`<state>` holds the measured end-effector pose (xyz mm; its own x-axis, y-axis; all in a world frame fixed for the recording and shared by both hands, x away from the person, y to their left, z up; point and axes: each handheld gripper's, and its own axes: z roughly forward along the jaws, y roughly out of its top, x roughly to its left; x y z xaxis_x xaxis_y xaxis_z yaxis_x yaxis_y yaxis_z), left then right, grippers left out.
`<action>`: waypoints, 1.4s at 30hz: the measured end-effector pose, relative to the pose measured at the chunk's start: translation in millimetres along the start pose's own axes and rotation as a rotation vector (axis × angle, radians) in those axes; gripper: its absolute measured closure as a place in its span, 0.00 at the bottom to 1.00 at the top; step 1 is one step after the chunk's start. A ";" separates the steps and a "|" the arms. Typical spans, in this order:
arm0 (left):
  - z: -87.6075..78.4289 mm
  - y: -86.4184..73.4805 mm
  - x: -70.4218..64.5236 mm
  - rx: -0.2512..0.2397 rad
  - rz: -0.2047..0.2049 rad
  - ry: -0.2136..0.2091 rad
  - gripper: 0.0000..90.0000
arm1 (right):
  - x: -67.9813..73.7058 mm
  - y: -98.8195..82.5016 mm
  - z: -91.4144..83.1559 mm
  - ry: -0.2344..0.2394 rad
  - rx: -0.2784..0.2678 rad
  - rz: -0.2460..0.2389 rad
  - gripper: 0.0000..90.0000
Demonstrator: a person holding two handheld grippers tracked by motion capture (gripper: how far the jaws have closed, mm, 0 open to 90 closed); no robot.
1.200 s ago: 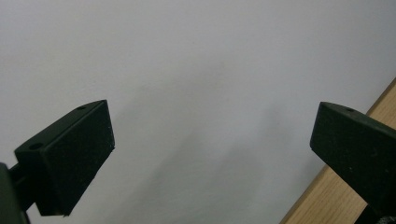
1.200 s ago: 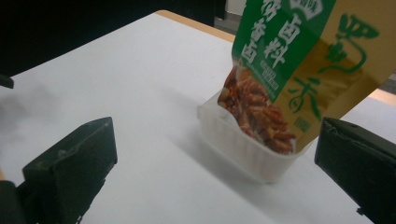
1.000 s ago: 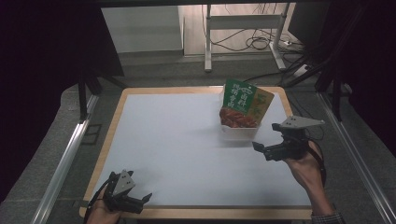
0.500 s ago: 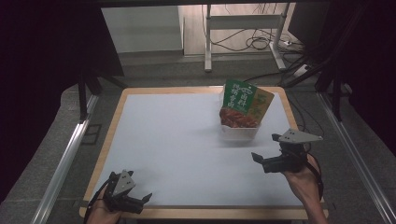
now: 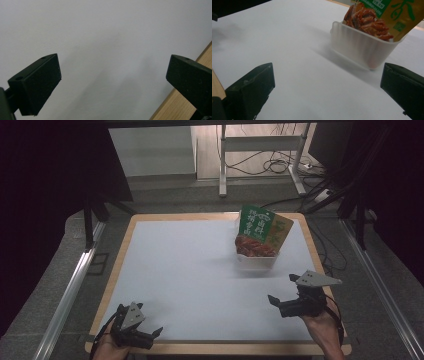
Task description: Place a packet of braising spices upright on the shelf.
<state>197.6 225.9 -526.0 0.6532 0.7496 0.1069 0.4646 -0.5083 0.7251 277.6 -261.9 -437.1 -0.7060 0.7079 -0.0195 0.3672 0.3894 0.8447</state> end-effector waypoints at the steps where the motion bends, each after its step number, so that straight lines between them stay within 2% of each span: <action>1: 0.0 0.0 -0.1 0.000 0.000 0.000 0.00 | 0.9 -1.9 0.8 0.002 0.000 -0.002 0.00; 11: 0.0 0.0 -0.1 0.000 0.001 -0.001 0.00 | 7.4 -20.3 13.7 0.006 0.035 -0.042 0.00; 16: 0.1 0.0 -0.3 0.001 0.002 -0.001 0.00 | 6.7 -27.3 18.7 0.026 0.046 -0.023 0.00; 20: 0.2 0.1 -0.4 0.002 0.003 -0.002 0.00 | 4.9 -34.9 24.7 0.019 0.068 -0.036 0.00; 26: 0.4 0.2 -0.7 0.004 0.009 -0.001 0.00 | 2.4 -42.0 30.6 0.040 0.073 -0.018 0.00; 31: 0.6 0.2 -1.1 0.006 0.012 -0.002 0.00 | 0.7 -48.3 37.4 0.052 0.112 -0.003 0.00; 33: 0.6 0.2 -1.1 0.007 0.013 -0.002 0.00 | 0.8 -52.1 43.1 0.050 0.154 -0.010 0.00; 35: 0.6 0.2 -1.2 0.007 0.014 -0.001 0.00 | 1.2 -53.5 45.7 0.046 0.170 -0.019 0.00; 42: 0.9 0.8 -1.4 0.009 0.017 -0.002 0.00 | 1.0 -55.8 48.8 0.047 0.191 -0.030 0.00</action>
<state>197.6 224.1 -526.2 0.6619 0.7402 0.1179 0.4589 -0.5246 0.7171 286.0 -254.2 -510.4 -0.7443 0.6677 -0.0138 0.4510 0.5177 0.7270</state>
